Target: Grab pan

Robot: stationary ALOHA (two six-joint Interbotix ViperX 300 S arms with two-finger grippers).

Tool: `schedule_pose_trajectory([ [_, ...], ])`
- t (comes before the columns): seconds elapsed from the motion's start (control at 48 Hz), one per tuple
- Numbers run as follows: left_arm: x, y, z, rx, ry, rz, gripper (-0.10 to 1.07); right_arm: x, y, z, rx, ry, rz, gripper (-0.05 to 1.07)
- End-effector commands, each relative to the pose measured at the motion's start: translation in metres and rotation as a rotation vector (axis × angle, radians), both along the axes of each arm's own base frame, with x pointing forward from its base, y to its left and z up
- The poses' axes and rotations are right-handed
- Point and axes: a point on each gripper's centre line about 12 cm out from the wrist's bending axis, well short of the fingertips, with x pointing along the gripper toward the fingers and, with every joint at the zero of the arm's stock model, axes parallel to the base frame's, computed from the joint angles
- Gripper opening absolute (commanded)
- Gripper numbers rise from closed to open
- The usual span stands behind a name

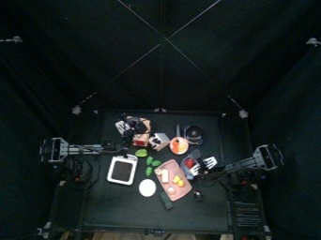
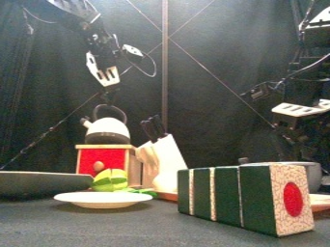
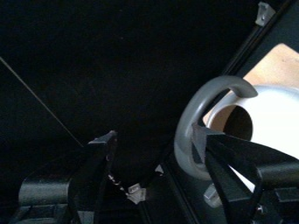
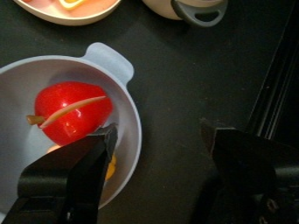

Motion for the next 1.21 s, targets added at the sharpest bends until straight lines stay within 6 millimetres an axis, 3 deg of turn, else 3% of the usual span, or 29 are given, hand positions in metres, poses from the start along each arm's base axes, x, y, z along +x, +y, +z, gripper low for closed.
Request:
schedule_pose_trajectory([
  [0.0, -0.003, -0.006, 0.015, 0.001, -0.071, -0.054, 1.00, 0.006, 0.000, 0.009, 0.000, -0.038, 0.000, 1.04],
  [0.312, 0.004, -0.018, 0.033, -0.059, -0.231, -0.219, 1.00, 0.007, 0.000, 0.010, 0.003, -0.045, -0.001, 1.04],
  [0.646, -0.005, -0.041, 0.058, -0.142, -0.393, -0.346, 1.00, 0.011, 0.002, 0.014, 0.021, -0.071, -0.014, 1.04],
  [0.917, -0.040, -0.058, 0.065, -0.290, -0.571, -0.451, 1.00, 0.033, 0.002, 0.036, 0.057, -0.151, -0.032, 1.04],
  [1.188, -0.075, -0.069, 0.039, -0.379, -0.643, -0.524, 1.00, 0.045, 0.005, 0.073, 0.166, -0.244, -0.024, 1.04],
])
